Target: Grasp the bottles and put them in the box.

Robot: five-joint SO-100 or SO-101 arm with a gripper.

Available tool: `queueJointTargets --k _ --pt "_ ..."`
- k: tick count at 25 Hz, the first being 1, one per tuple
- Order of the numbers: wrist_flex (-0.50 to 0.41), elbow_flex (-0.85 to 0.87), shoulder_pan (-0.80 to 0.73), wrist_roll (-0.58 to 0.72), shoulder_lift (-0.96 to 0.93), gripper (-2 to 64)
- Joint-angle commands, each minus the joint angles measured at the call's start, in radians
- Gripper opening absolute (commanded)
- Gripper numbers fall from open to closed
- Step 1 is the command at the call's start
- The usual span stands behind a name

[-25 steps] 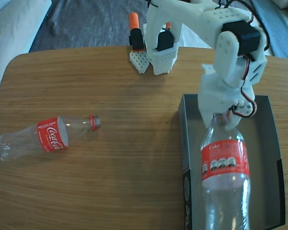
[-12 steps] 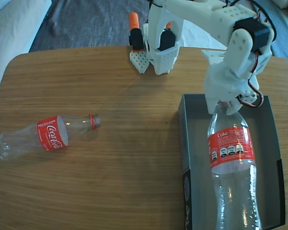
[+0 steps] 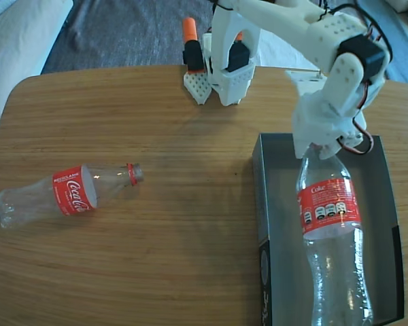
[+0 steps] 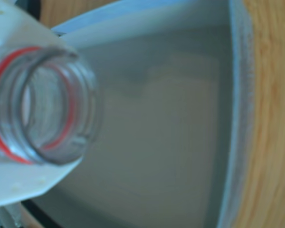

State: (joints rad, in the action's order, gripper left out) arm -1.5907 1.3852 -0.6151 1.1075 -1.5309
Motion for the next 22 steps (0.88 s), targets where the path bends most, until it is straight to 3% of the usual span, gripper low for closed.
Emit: queueJointTargets --k 1,8,18,22 --pt "0.017 0.009 -0.005 -0.038 -0.046 3.8" --pt "0.069 0.031 -0.009 -0.176 -0.046 3.8" --pt "0.071 0.044 -0.038 -0.175 0.006 3.9" --pt "0.127 0.048 -0.044 -0.176 0.028 3.9"
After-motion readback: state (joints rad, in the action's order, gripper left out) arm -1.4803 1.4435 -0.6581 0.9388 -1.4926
